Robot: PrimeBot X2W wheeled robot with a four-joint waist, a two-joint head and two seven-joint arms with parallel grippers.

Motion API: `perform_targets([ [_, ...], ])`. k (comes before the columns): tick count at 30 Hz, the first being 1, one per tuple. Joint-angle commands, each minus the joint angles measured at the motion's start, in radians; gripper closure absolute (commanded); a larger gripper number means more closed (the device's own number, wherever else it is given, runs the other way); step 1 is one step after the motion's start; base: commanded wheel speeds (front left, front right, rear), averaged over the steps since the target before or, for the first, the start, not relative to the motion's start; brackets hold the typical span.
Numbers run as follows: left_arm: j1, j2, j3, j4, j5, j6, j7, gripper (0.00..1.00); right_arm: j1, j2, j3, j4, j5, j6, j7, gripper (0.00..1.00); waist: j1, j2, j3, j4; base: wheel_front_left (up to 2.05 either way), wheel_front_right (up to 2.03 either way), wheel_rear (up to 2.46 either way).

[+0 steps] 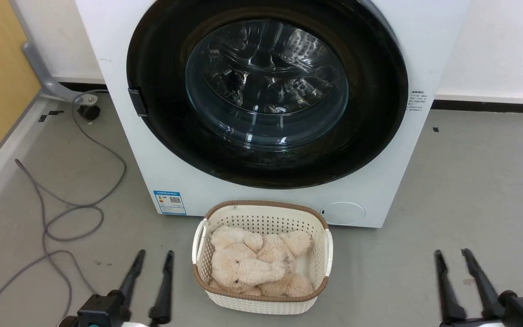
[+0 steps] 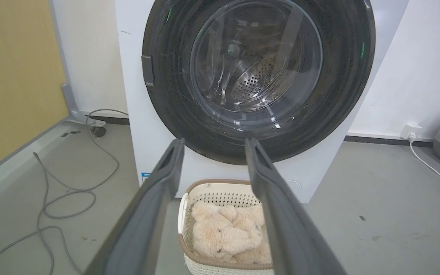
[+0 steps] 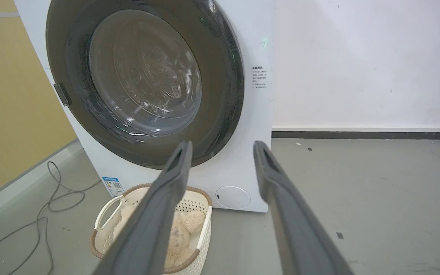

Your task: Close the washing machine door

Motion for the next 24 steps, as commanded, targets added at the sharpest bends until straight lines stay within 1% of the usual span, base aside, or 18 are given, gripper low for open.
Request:
perform_targets([
  [1, 0.0, 0.0, 0.0, 0.0, 0.0, 0.0, 0.001, 1.0, 0.0, 0.0, 0.0, 0.0, 0.0, 0.0, 0.001, 1.0, 0.0, -0.0001, 0.0, 0.0, 0.0, 0.0, 0.0],
  [24, -0.014, -0.003, 0.006, -0.02, 0.028, 0.022, 0.044, 1.0, -0.019, 0.001, 0.01, -0.014, -0.024, 0.0, 0.044, 1.0, 0.0, -0.0001, 0.003, -0.009, 0.0, 0.0, 0.0],
])
